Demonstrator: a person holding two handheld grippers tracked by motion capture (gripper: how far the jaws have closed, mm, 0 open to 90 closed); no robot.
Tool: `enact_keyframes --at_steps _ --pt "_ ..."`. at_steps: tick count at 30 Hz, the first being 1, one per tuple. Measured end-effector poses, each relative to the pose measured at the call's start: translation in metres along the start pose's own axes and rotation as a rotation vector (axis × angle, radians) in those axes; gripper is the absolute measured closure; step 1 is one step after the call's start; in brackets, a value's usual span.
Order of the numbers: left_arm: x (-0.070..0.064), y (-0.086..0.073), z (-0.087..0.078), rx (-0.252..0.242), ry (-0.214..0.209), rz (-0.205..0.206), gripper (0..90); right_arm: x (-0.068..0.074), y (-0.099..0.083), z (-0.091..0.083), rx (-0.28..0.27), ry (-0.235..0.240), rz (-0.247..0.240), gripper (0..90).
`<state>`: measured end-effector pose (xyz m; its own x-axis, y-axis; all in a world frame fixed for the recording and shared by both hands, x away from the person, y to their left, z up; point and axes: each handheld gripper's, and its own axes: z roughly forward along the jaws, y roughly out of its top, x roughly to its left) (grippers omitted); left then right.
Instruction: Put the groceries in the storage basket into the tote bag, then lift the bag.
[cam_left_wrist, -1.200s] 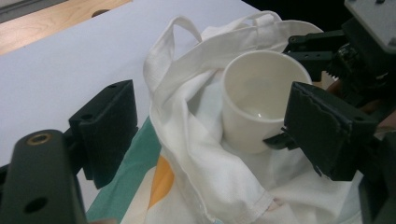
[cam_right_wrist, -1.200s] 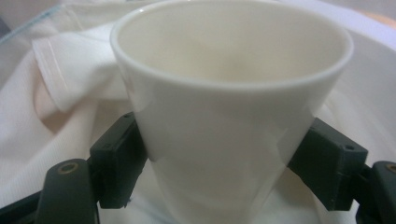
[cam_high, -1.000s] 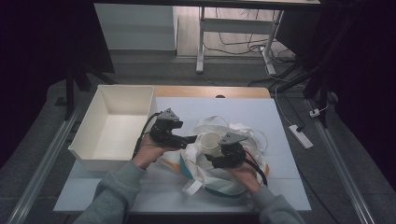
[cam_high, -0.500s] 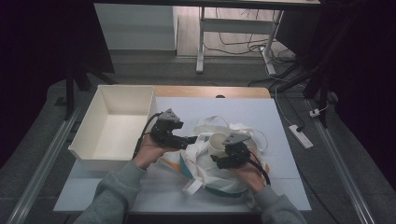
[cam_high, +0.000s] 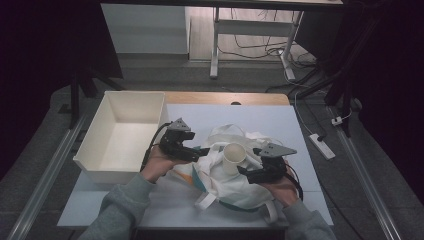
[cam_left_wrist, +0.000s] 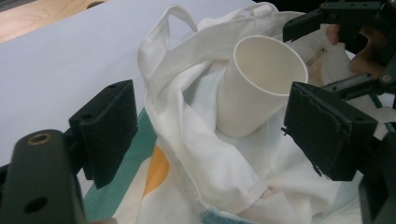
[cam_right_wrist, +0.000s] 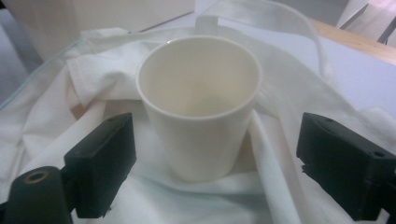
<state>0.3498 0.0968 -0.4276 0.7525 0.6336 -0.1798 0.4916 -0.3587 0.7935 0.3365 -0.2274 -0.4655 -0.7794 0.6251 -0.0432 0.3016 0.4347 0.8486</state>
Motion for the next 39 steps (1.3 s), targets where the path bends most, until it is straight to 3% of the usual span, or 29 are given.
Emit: enact_keyframes --at_steps 9,16,28,39 --pt "-0.01 -0.008 0.008 0.041 -0.017 0.008 18.0 -0.013 -0.006 -0.026 -0.039 -0.033 0.043 19.1" --pt "-0.013 -0.016 0.016 0.056 -0.015 -0.01 17.7 -0.024 -0.01 -0.038 -0.049 -0.07 0.057 22.7" --pt "-0.011 -0.025 0.016 0.049 0.02 -0.025 17.4 -0.032 -0.014 -0.041 -0.003 -0.104 0.067 27.3" --pt "-0.007 -0.028 0.018 0.052 0.042 -0.039 18.2 -0.033 -0.014 -0.042 0.002 -0.112 0.062 27.7"
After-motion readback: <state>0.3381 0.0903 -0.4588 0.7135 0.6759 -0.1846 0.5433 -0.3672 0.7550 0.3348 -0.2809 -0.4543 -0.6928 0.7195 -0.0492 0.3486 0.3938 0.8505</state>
